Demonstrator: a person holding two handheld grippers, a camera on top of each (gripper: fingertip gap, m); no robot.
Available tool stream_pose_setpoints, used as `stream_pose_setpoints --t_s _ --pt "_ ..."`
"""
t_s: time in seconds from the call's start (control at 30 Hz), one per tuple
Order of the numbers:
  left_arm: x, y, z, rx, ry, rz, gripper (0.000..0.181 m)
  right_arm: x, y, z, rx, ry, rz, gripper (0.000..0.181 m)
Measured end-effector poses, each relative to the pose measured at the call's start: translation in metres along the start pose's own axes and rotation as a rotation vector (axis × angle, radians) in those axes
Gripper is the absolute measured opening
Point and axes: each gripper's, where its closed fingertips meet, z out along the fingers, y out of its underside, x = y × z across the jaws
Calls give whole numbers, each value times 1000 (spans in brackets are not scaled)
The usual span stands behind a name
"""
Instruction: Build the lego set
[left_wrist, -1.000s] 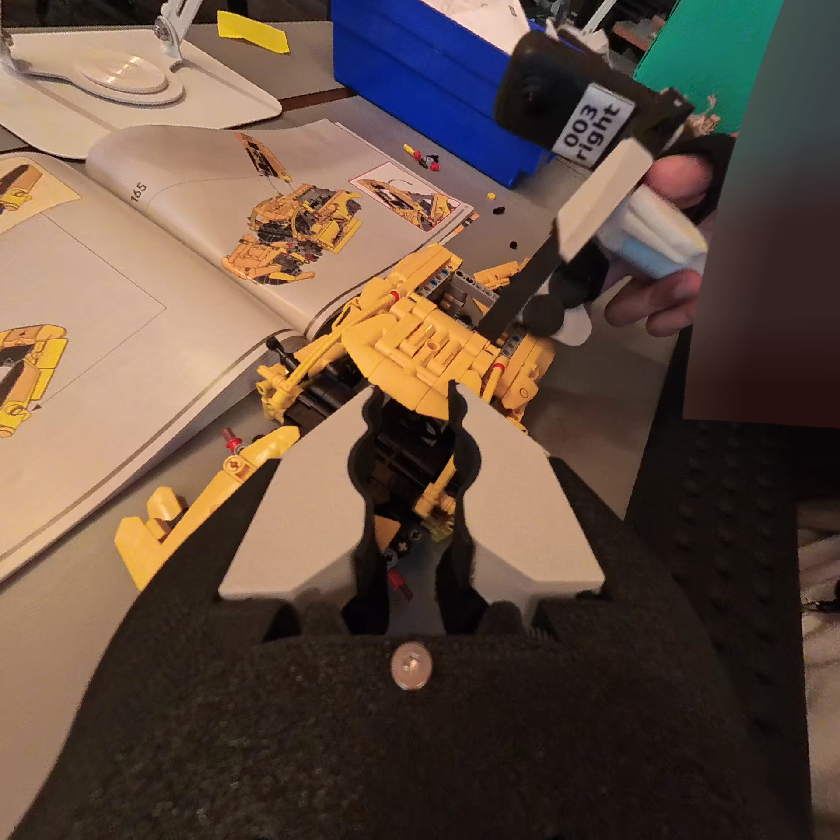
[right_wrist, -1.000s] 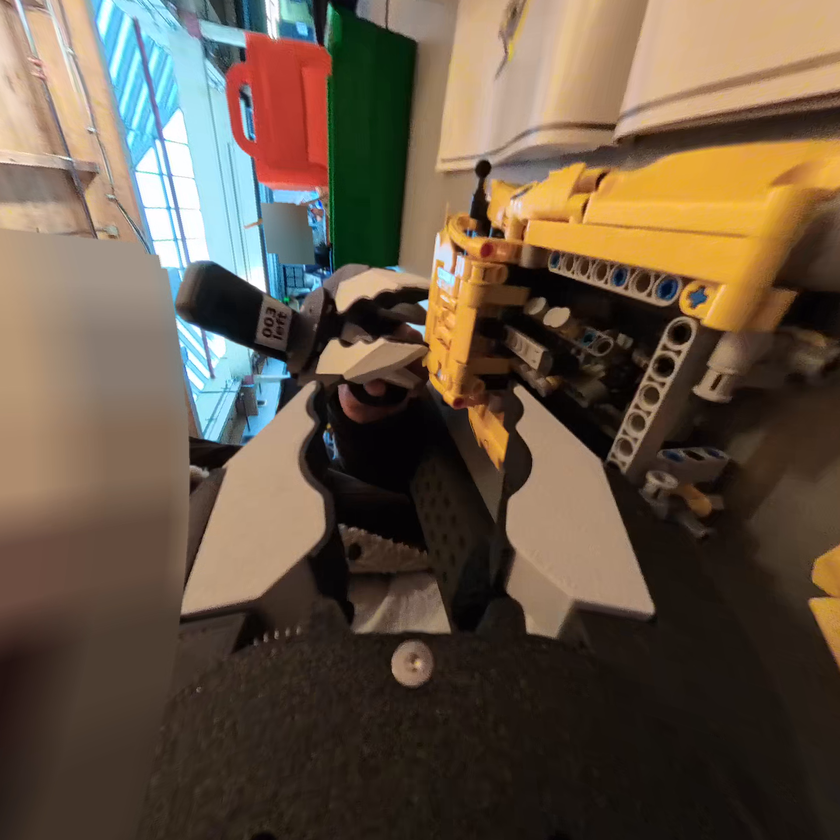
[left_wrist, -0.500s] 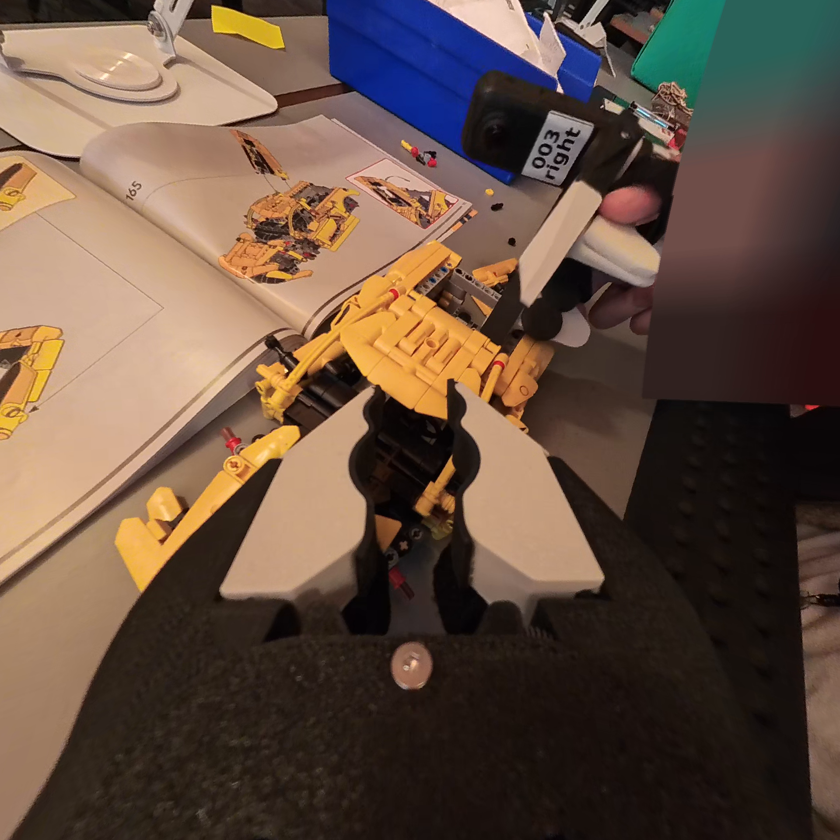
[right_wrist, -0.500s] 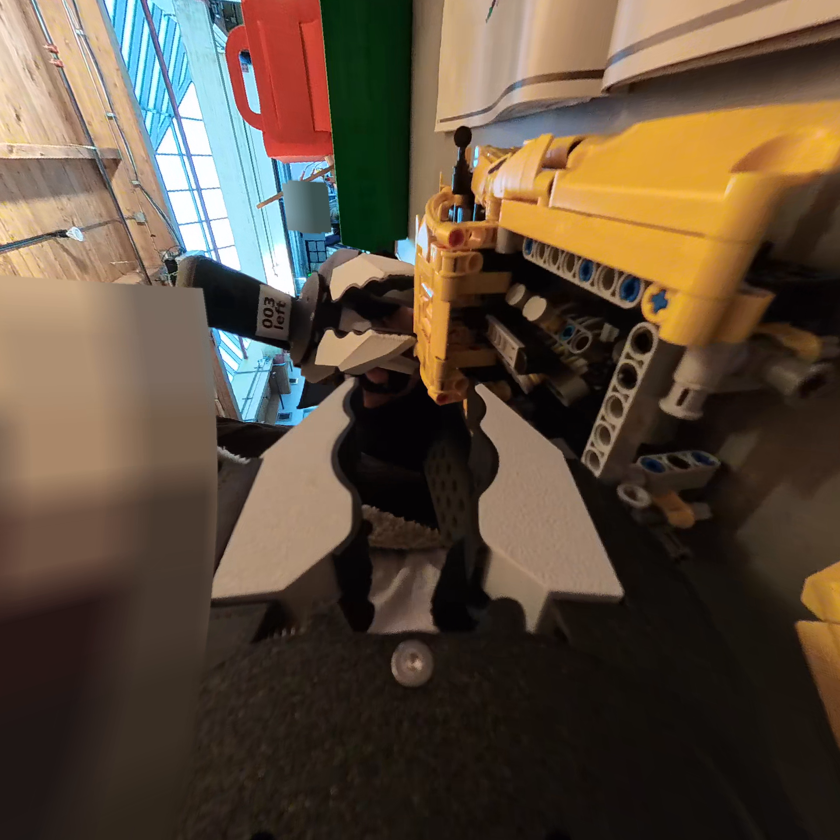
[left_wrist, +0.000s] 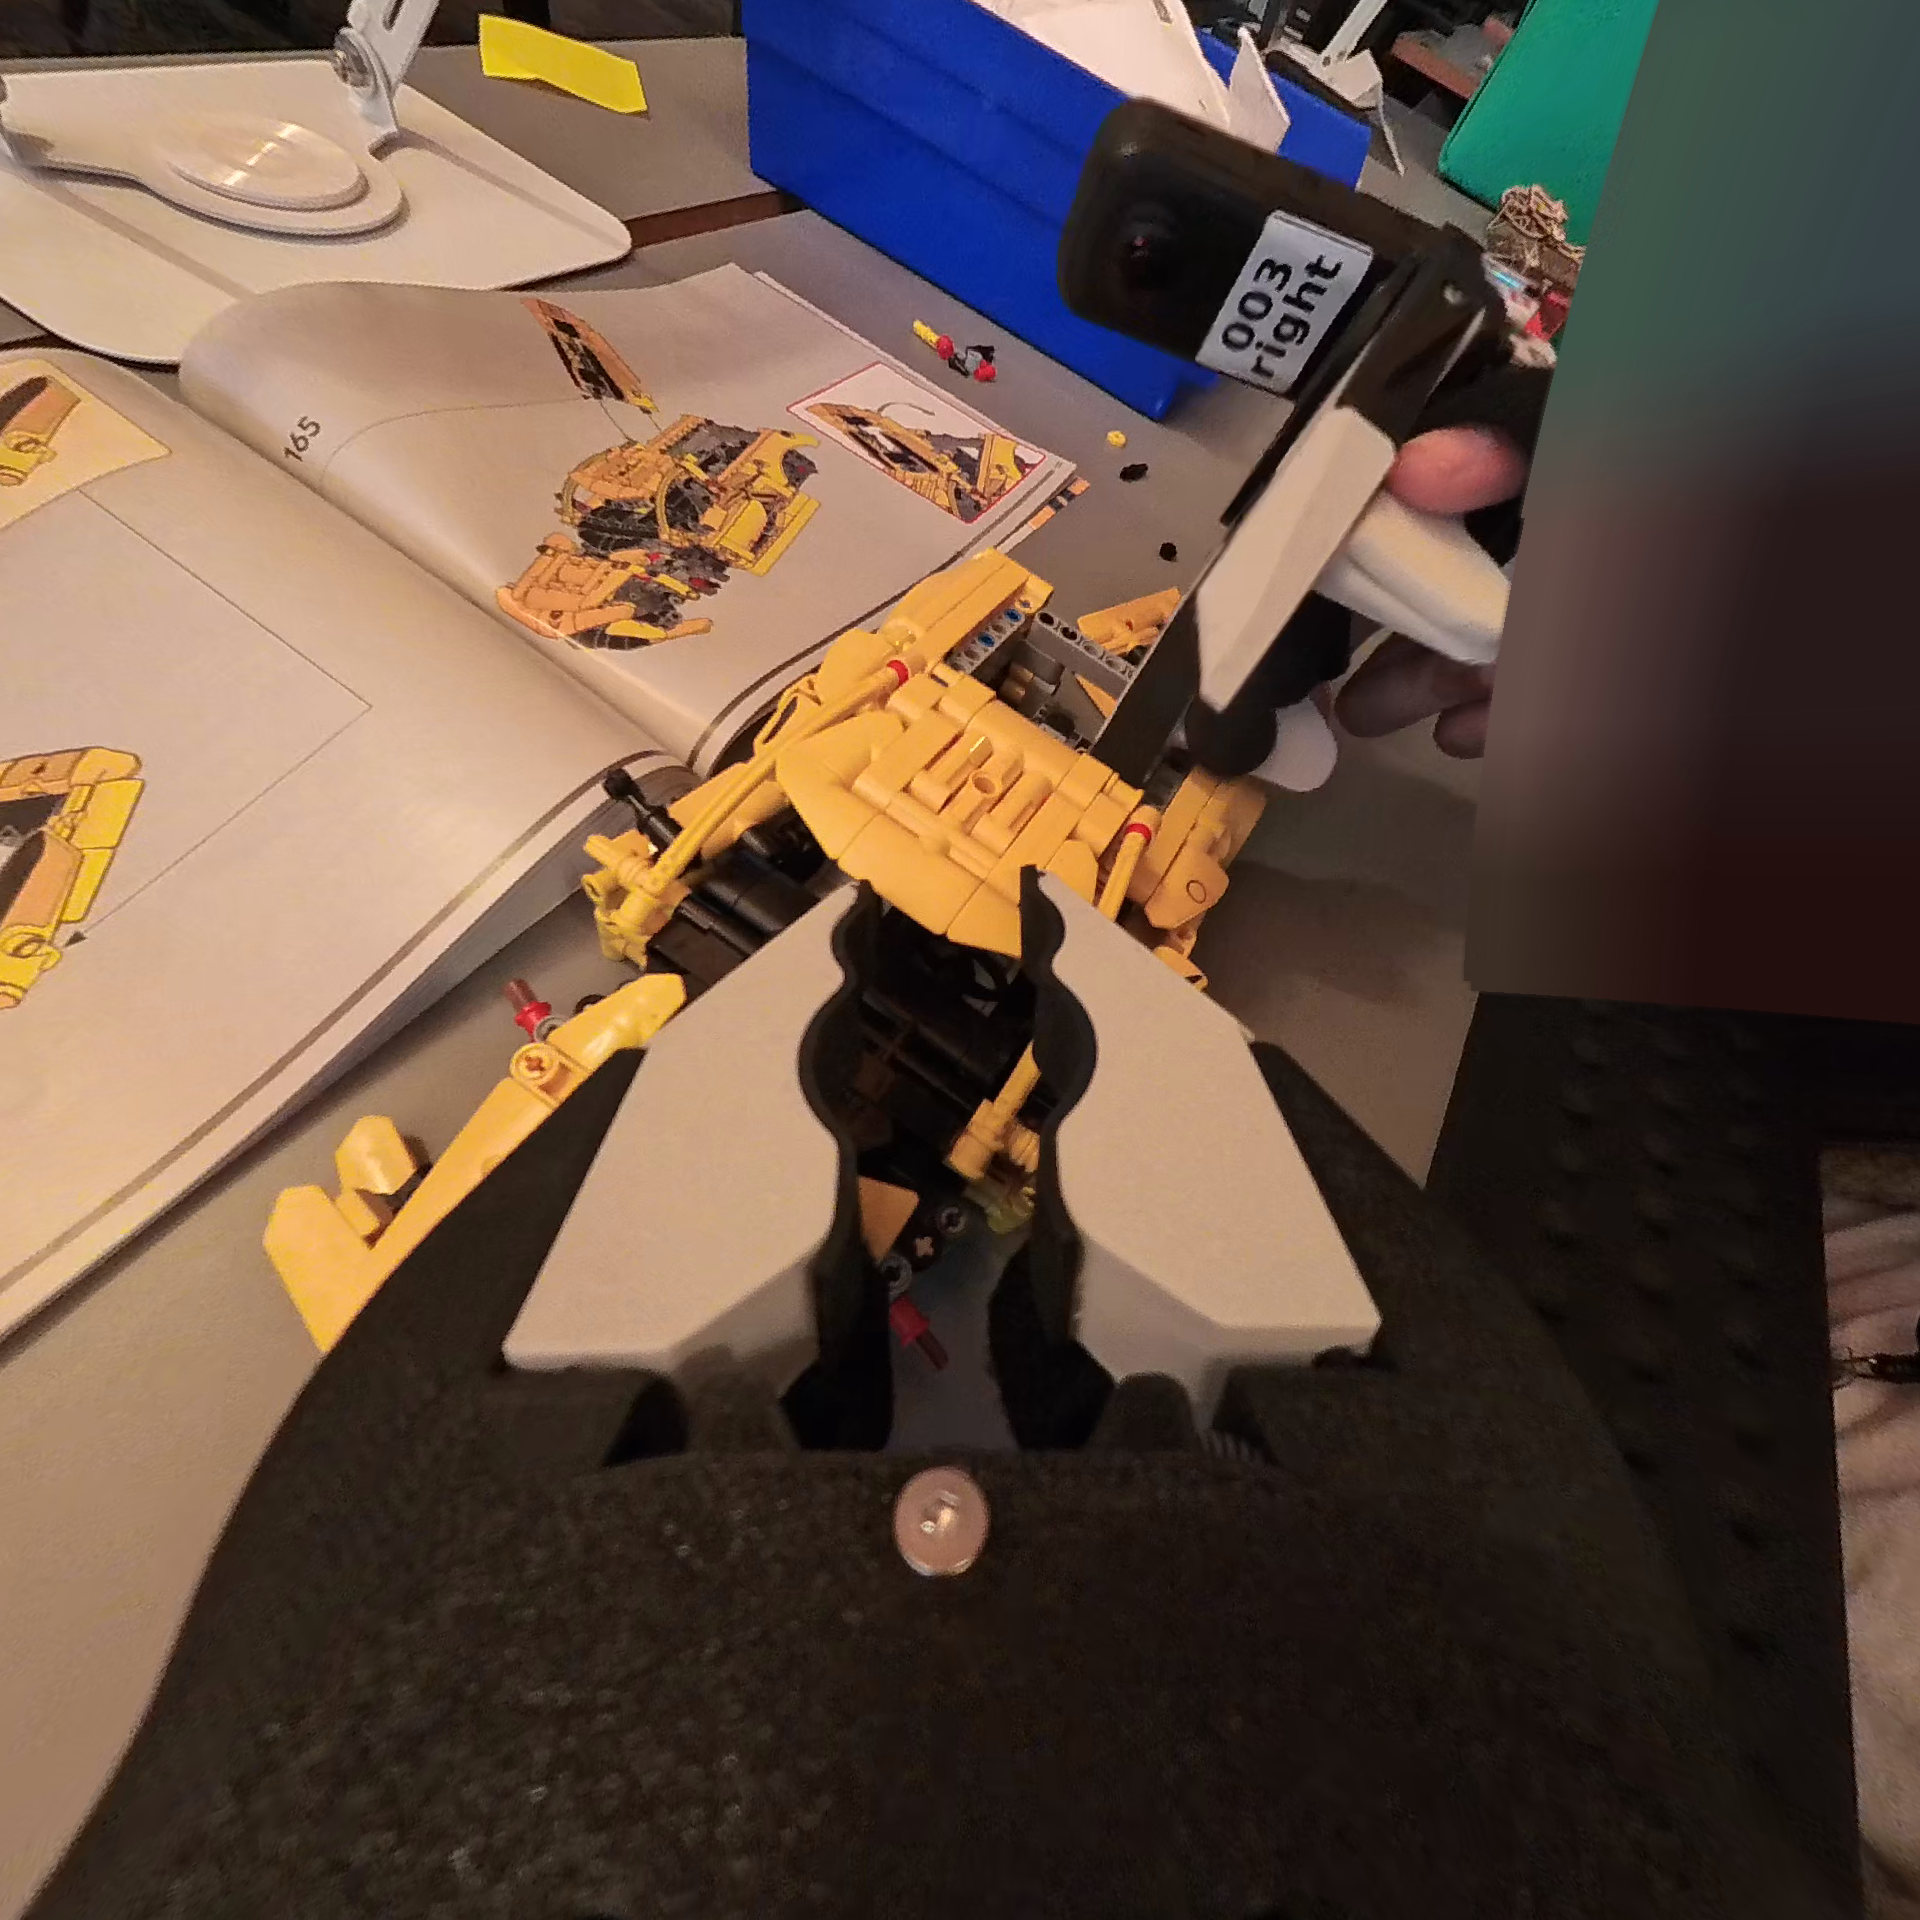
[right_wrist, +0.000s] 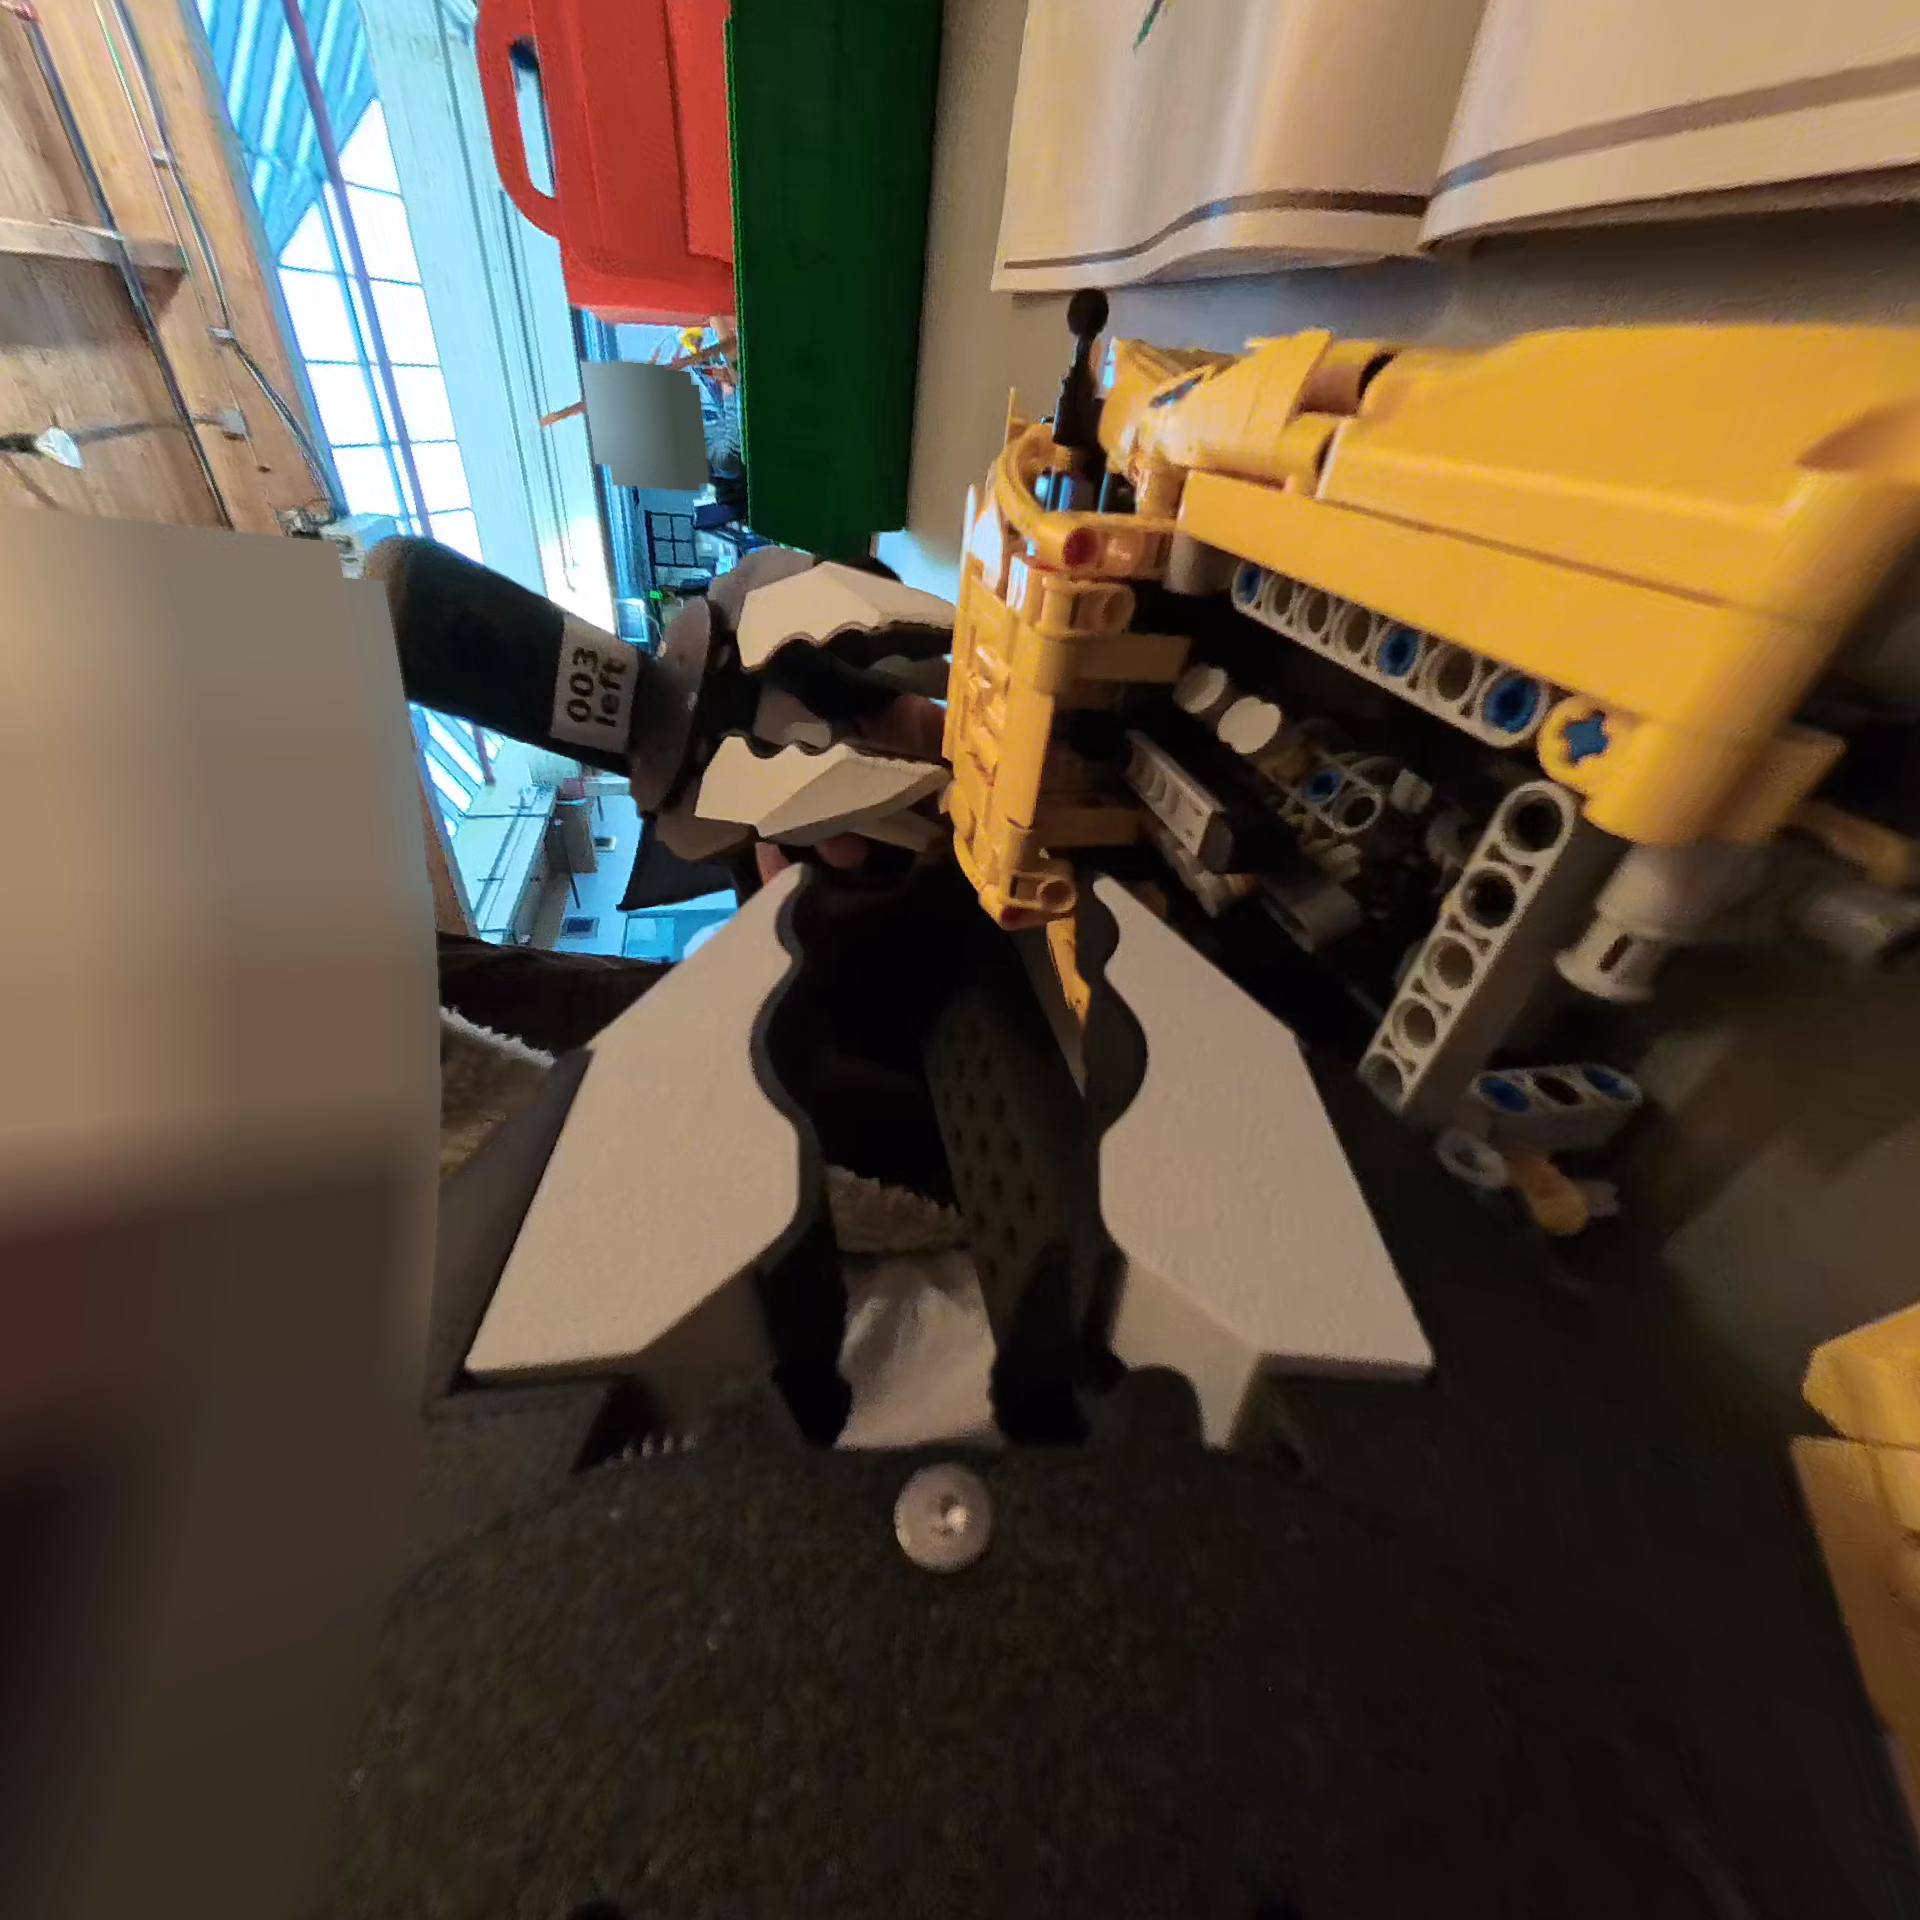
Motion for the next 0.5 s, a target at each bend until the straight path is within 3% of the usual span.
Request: stream_pose_setpoints --t_s 0.4,0.5 --pt "1 0 0 0 4 0 26 1 5 -2 -18 16 -20 47" --pt "1 0 0 -1 3 0 26 0 3 -9 0 16 -32 38"
